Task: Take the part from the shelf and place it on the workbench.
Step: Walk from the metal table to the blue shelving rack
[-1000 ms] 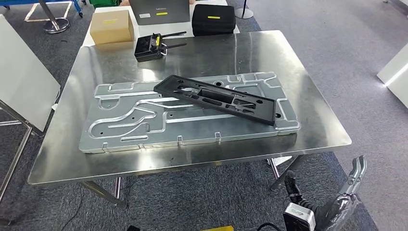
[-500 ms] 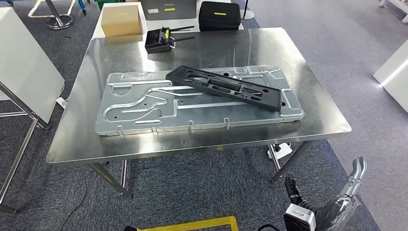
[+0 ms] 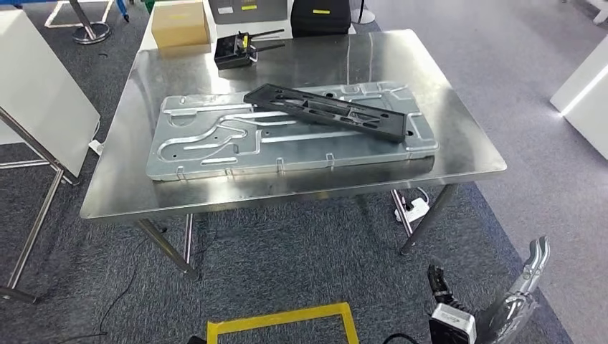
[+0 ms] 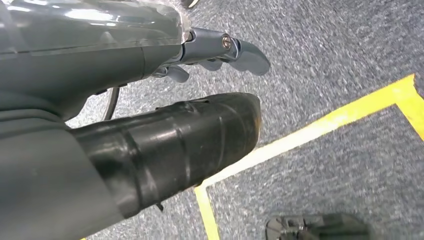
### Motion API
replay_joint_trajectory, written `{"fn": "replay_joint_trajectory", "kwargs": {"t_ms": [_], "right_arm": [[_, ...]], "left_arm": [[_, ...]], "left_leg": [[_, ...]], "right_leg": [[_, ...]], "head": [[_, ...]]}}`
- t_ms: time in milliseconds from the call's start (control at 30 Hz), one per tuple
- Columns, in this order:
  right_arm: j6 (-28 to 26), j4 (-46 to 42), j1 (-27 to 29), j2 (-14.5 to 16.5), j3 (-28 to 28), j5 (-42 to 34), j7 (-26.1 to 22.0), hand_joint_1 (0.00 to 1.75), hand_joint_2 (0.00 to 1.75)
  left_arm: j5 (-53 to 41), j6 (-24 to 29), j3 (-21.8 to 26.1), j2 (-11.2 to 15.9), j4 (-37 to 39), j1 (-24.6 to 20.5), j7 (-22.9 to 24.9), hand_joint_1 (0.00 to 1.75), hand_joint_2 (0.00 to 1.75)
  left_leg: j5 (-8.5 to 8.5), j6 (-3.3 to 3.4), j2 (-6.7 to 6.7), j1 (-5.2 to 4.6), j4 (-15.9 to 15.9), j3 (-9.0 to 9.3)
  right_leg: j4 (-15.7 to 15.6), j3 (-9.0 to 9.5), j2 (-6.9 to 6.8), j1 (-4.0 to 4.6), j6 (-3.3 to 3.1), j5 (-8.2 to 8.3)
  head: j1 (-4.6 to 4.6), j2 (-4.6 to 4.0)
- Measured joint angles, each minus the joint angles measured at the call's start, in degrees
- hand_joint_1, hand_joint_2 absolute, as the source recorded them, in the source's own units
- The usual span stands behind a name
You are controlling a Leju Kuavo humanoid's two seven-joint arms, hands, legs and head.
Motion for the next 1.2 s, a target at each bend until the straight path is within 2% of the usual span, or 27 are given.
{"fn": "replay_joint_trajectory", "kwargs": {"t_ms": [33,100,133,167,200,233,267,333,400,467,500,533,600,633,667,700,733,767,833,867,967,1000,1033,1100,1133,1167,1200], "right_arm": [[0.0,0.1,0.0,0.0,0.0,-0.1,0.1,0.00,1.75],[0.0,0.4,-0.1,0.0,0.0,-0.3,0.4,0.00,0.87],[0.0,0.6,-0.1,0.0,0.0,-0.4,0.6,0.00,0.44],[0.0,0.7,-0.1,0.0,0.0,-0.6,0.8,0.00,0.00],[0.0,0.8,-0.1,0.0,0.0,-0.8,1.1,0.00,0.00],[0.0,1.0,-0.1,0.0,0.0,-1.1,1.4,0.00,0.00],[0.0,1.0,-0.2,0.0,0.0,-1.3,1.7,0.00,0.00],[0.0,1.1,-0.2,-0.1,0.0,-1.5,2.1,0.00,0.00],[0.0,1.1,-0.3,-0.1,0.0,-1.9,2.4,0.00,0.00],[0.0,1.1,-0.2,-0.2,0.0,-2.3,2.6,0.00,0.00],[0.0,1.1,-0.2,-0.2,0.0,-2.4,2.7,0.00,0.00],[0.0,1.1,-0.2,-0.3,0.0,-2.5,2.8,0.00,0.00],[0.0,1.1,-0.2,-0.5,0.0,-2.6,3.0,0.00,0.00],[0.0,1.1,-0.2,-0.6,0.0,-2.6,3.2,0.00,0.00],[0.0,1.1,-0.2,-0.7,0.0,-2.6,3.2,0.00,0.00],[0.0,1.1,-0.2,-0.8,0.0,-2.6,3.3,0.00,0.00],[0.0,1.1,-0.2,-0.9,0.0,-2.5,3.3,0.00,0.00],[0.0,1.1,-0.3,-0.9,0.0,-2.5,3.2,0.00,0.00],[0.0,1.1,-0.4,-1.0,0.0,-2.5,3.1,0.00,0.00],[0.0,1.1,-0.5,-1.0,0.0,-2.5,3.0,0.00,0.00],[0.0,1.1,-0.4,-1.1,0.0,-2.8,3.0,0.00,0.00],[0.0,1.1,-0.4,-1.1,0.0,-3.0,3.0,0.00,0.00],[0.0,1.1,-0.4,-1.2,0.0,-3.1,3.1,0.00,0.00],[0.0,1.1,-0.2,-1.3,0.0,-3.2,3.1,0.00,0.00],[0.0,1.1,-0.2,-1.3,0.0,-3.2,3.1,0.00,0.00],[0.0,1.1,-0.1,-1.3,0.0,-3.2,3.2,0.00,0.00],[0.0,1.1,-0.1,-1.4,0.0,-3.3,3.2,0.00,0.00]], "left_arm": [[0.0,0.0,0.0,0.0,0.0,0.0,0.0,0.00,0.00],[0.0,0.0,0.0,0.1,0.0,0.1,0.1,0.00,0.00],[0.0,0.0,0.0,0.1,0.0,0.1,0.1,0.00,0.00],[0.0,-0.1,0.0,0.1,0.0,0.0,0.1,0.00,0.00],[0.0,-0.1,0.0,0.1,0.0,0.0,0.1,0.00,0.00],[0.0,-0.1,0.0,0.2,0.0,0.0,0.1,0.00,0.00],[0.0,-0.1,0.0,0.2,0.0,0.0,0.1,0.00,0.00],[-0.1,-0.1,0.0,0.3,0.0,-0.2,0.1,0.00,0.00],[-0.1,-0.2,0.0,0.3,0.0,-0.2,0.1,0.00,0.00],[-0.1,-0.2,0.1,0.3,0.0,-0.1,0.2,0.00,0.00],[-0.1,-0.2,0.1,0.3,0.0,0.0,0.2,0.00,0.00],[-0.1,-0.1,0.1,0.3,0.0,0.0,0.2,0.00,0.00],[-0.1,-0.1,0.1,0.3,0.0,0.0,0.2,0.00,0.00],[-0.1,-0.1,0.1,0.3,0.0,0.0,0.2,0.00,0.00],[-0.1,-0.2,0.1,0.3,0.0,0.0,0.2,0.00,0.00],[-0.1,-0.2,0.1,0.3,0.0,0.0,0.2,0.00,0.00],[-0.1,-0.2,0.1,0.3,0.0,0.0,0.1,0.00,0.00],[-0.1,-0.2,0.1,0.3,0.0,0.0,0.1,0.00,0.00],[-0.1,-0.2,0.1,0.2,0.0,0.0,0.1,0.00,0.00],[-0.1,-0.2,0.1,0.2,0.0,0.0,0.1,0.00,0.00],[-0.1,-0.2,0.2,0.2,0.0,0.1,-0.1,0.00,0.00],[-0.1,-0.2,0.3,0.2,0.0,0.1,-0.1,0.00,0.00],[-0.1,-0.2,0.3,0.2,0.0,0.1,-0.2,0.00,0.00],[-0.1,-0.2,0.4,0.2,0.0,0.2,-0.5,0.00,0.00],[-0.1,-0.2,0.4,0.2,0.0,0.3,-0.6,0.00,0.00],[-0.1,-0.2,0.4,0.2,0.0,0.3,-0.7,0.00,0.00],[-0.1,-0.2,0.4,0.2,0.0,0.4,-0.8,0.00,0.00]], "left_leg": [[-2.66,-0.20,-0.06,0.10,2.3,-0.74],[-8.23,-0.60,-0.10,0.21,8.8,-2.13],[-9.38,-0.81,-0.10,0.27,11.7,-2.35],[-9.00,-1.01,-0.09,0.32,13.1,-1.88],[-7.53,-1.18,-0.09,0.39,12.8,-0.60],[-5.78,-1.30,-0.08,0.49,10.7,1.60],[-4.93,-1.36,-0.09,0.59,7.3,4.29],[-5.65,-1.00,-0.16,0.45,0.6,8.69],[-6.56,-0.26,-0.22,0.15,-1.7,9.65],[-5.77,0.74,-0.01,0.21,-1.7,8.91],[-5.22,1.29,0.12,0.26,-1.8,8.40],[-4.62,1.76,0.25,0.31,-1.9,7.78],[-3.53,2.25,0.33,0.25,-1.8,6.44],[-2.99,2.30,0.34,0.19,-1.8,5.77],[-2.45,2.28,0.34,0.14,-1.6,5.04],[-1.93,2.21,0.34,0.09,-1.5,4.30],[-1.45,2.10,0.31,0.05,-1.4,3.56],[-1.02,1.95,0.27,0.03,-1.2,2.99],[-0.25,1.44,0.19,-0.09,-1.1,2.28],[0.14,1.12,0.19,-0.11,-1.1,2.14],[0.76,-0.05,0.20,0.02,-1.1,1.72],[-0.21,-0.34,0.15,0.08,-0.3,1.27],[-2.09,-0.55,0.09,0.11,1.5,0.51],[-7.27,-0.87,0.03,0.21,8.2,-1.66],[-8.92,-1.03,0.04,0.22,11.6,-2.52],[-9.38,-1.16,0.04,0.23,13.9,-2.72],[-8.63,-1.22,0.04,0.23,14.0,-1.92]], "right_leg": [[-0.2,-0.66,-0.12,-0.15,-0.31,0.70],[0.0,-2.16,-0.31,-0.02,-0.61,1.81],[0.1,-3.00,-0.40,0.01,-0.62,2.36],[0.4,-3.93,-0.48,0.01,-0.52,2.87],[0.8,-4.92,-0.53,-0.05,-0.37,3.32],[1.4,-5.94,-0.53,-0.12,-0.16,3.71],[2.1,-6.89,-0.53,-0.17,0.08,3.98],[3.4,-8.26,-0.53,-0.10,0.64,4.43],[3.9,-8.78,-0.56,0.00,1.29,5.09],[4.2,-9.21,-0.44,-0.15,1.99,5.12],[5.3,-9.76,-0.33,-0.27,2.32,3.81],[7.3,-10.58,-0.22,-0.39,2.61,1.59],[14.0,-12.54,-0.12,-0.49,3.04,-3.82],[17.2,-13.14,-0.11,-0.50,3.16,-5.23],[19.0,-13.05,-0.10,-0.49,3.19,-5.33],[18.8,-11.99,-0.10,-0.49,3.12,-4.23],[16.6,-9.85,-0.08,-0.47,2.92,-2.63],[12.7,-6.83,-0.03,-0.42,2.61,-1.36],[4.7,-1.47,0.07,-0.10,1.97,-0.93],[2.4,-0.19,0.11,0.10,1.71,-1.27],[0.9,-0.53,0.09,0.20,0.79,-0.59],[0.7,-0.94,0.02,0.08,0.34,-0.06],[0.4,-1.42,-0.06,-0.05,-0.07,0.50],[0.4,-2.60,-0.19,0.04,-0.54,1.42],[0.5,-3.22,-0.21,0.09,-0.57,1.86],[0.6,-3.86,-0.22,0.12,-0.54,2.28],[0.8,-4.44,-0.19,0.12,-0.44,2.65]], "head": [[-0.06,0.00],[-0.17,0.00],[-0.17,0.00],[-0.17,0.00],[-0.18,0.00],[-0.19,0.00],[-0.19,0.00],[-0.17,0.00],[-0.13,0.00],[-0.11,0.00],[-0.10,0.00],[-0.10,0.00],[-0.10,0.00],[-0.11,0.00],[-0.11,0.00],[-0.12,0.00],[-0.12,0.00],[-0.13,0.00],[-0.14,0.00],[-0.12,0.00],[-0.11,0.00],[-0.18,0.00],[-0.25,0.00],[-0.38,0.00],[-0.39,0.00],[-0.39,0.00],[-0.39,0.00]]}}
